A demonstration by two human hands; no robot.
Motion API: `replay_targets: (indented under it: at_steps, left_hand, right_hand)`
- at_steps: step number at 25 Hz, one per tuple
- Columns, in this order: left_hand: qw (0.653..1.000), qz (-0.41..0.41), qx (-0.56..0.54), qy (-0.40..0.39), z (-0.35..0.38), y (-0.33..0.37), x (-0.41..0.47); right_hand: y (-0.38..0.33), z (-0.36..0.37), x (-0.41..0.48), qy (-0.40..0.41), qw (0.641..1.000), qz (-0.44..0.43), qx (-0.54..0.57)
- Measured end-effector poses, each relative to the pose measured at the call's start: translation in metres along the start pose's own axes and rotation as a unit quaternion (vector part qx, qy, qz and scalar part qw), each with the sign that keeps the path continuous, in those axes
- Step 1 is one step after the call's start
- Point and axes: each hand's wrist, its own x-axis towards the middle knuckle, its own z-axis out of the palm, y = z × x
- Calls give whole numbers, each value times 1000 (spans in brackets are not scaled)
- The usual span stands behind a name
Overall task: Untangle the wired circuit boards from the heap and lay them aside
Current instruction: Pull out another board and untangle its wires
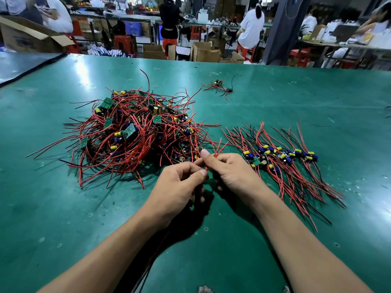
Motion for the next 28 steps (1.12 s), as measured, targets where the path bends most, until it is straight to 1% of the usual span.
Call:
replay_targets:
  at_steps: [3,4,6,8,9,10,11,12,13,14,16,19,21,24,26,28]
  left_hand:
    - [1000,-5,5,-13,0,1,-1]
    - [1000,-11,-4,-18,-1,2,0]
    - [999,-25,-27,-27,-1,3,0]
    - [998,-28,-27,-44,-4,4,-3]
    - [998,-28,-14,-56,-5,4,-6]
    - [997,-28,-1,-67,-6,5,-9]
    - [997,-30,2,-69,-5,4,-11]
    - [998,-35,-13,-59,-5,4,-11]
    - [997,-43,-41,-39,-4,4,-9]
    - [997,-49,-66,-17,-3,5,-7]
    - [995,-55,-83,6,1,8,-3]
    - [988,-94,-124,-2,0,12,1]
    - [980,-120,-156,-16,-4,14,3]
    - [968,-119,-219,-26,-5,15,7]
    - [960,-111,-256,-19,-6,13,10]
    - [954,-102,-283,-17,-9,11,13]
  right_hand:
    - [-1,-11,5,72,992,-63,-84]
    - [0,-13,7,95,985,-92,-110]
    - [3,-14,12,136,973,-141,-123]
    - [6,-17,15,197,951,-174,-162]
    - [6,-22,17,231,940,-177,-177]
    - [6,-30,19,264,939,-159,-155]
    - [5,-38,19,280,947,-127,-89]
    - [3,-44,19,280,956,-91,-9]
    - [2,-46,20,269,960,-65,47]
    - [2,-44,20,252,964,-54,63]
    - [4,-32,19,202,977,-49,49]
    - [6,-14,18,133,989,-40,51]
    - [5,-9,17,116,991,-38,52]
    - [2,-8,14,119,991,-46,41]
    - [-2,-5,9,94,995,-38,7]
    - [-7,-1,0,39,997,-15,-70]
